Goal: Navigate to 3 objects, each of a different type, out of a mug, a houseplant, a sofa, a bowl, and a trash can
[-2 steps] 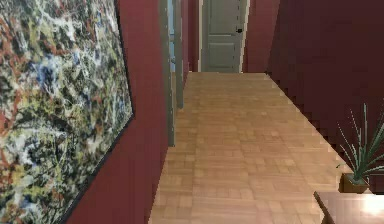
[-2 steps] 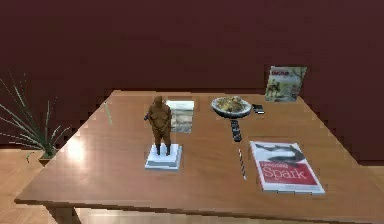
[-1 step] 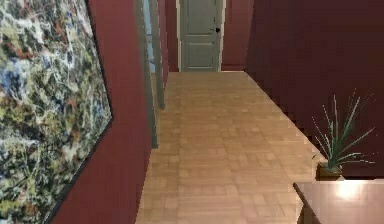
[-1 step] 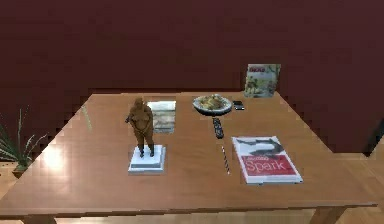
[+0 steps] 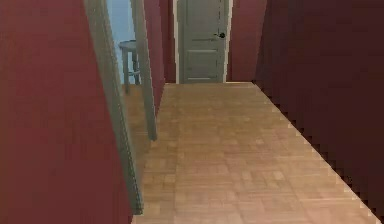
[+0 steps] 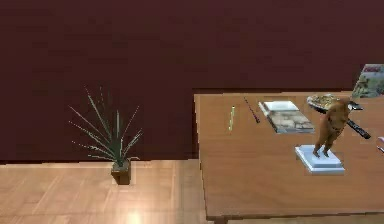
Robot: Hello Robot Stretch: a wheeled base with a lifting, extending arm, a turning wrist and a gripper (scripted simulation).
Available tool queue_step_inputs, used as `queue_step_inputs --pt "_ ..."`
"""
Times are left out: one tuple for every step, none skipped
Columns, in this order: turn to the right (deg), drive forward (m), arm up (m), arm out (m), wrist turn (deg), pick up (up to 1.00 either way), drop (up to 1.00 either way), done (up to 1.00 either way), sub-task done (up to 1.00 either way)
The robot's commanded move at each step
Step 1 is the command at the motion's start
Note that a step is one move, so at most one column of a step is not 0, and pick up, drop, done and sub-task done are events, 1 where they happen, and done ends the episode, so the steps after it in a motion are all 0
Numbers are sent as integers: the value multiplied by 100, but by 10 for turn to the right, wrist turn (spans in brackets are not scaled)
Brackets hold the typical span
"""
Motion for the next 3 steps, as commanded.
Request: queue_step_inputs --pt "450 0 0 0 0 0 0 0 0" --pt "270 0 0 0 0 0 0 0 0" --pt "0 45 0 0 0 0 0 0 0"
